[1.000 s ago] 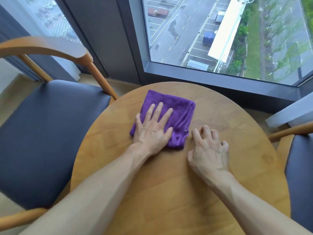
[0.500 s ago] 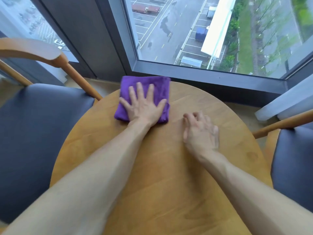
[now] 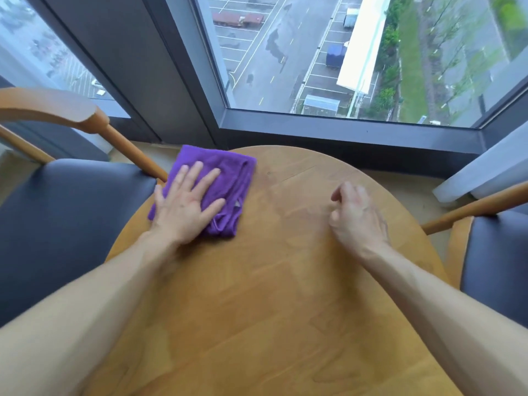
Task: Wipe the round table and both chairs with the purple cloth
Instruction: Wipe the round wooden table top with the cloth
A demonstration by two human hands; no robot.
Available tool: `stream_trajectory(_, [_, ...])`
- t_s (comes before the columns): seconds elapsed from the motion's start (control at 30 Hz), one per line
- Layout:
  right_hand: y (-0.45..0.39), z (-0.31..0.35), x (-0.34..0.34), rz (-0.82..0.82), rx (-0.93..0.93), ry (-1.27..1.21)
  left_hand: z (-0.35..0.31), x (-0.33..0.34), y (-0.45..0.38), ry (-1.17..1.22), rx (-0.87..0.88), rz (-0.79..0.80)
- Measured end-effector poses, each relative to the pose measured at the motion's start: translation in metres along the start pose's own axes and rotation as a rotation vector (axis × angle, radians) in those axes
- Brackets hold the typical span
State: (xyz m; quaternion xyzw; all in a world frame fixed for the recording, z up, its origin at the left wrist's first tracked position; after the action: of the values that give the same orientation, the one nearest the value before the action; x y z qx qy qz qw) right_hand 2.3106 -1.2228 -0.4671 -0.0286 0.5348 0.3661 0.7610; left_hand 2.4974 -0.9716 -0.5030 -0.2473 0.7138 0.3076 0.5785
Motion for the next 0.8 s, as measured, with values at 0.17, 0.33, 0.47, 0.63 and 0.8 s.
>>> stream_trajectory(0.17, [-0.007, -0.011, -0.006, 0.021, -0.033, -0.129, -0.067, 0.008, -0.054, 0.097, -0.376, -0.06])
stream_trajectory(0.33, [-0.01, -0.027, -0.012, -0.179, -0.044, -0.184, -0.181, 0.015, -0.09, 0.06, -0.101, 0.04])
stream_trajectory(0.47, [-0.012, -0.034, -0.012, -0.345, -0.077, -0.079, -0.241, 0.022, -0.053, 0.037, 0.325, 0.097])
stream_trajectory(0.63, [-0.018, -0.025, 0.019, -0.112, 0.011, 0.214, -0.152, 0.013, -0.024, 0.103, 0.379, -0.14])
stream_trajectory(0.8, [-0.013, 0.009, 0.048, -0.134, -0.026, 0.34, -0.04, 0.009, 0.003, -0.01, 0.005, -0.003])
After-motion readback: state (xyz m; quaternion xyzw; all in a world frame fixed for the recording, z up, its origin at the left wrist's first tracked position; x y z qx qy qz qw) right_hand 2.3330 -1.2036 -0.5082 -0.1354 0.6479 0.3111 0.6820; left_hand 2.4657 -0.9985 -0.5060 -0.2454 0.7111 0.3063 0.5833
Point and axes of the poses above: each hand's wrist, its own y-axis away from the middle knuckle, its own x-axis out of the palm, z = x × y, the point moved 3 cm from there along -y, towards the middle knuckle, and after that the axes turned 13 degrees about x, right-handed, at the moved point
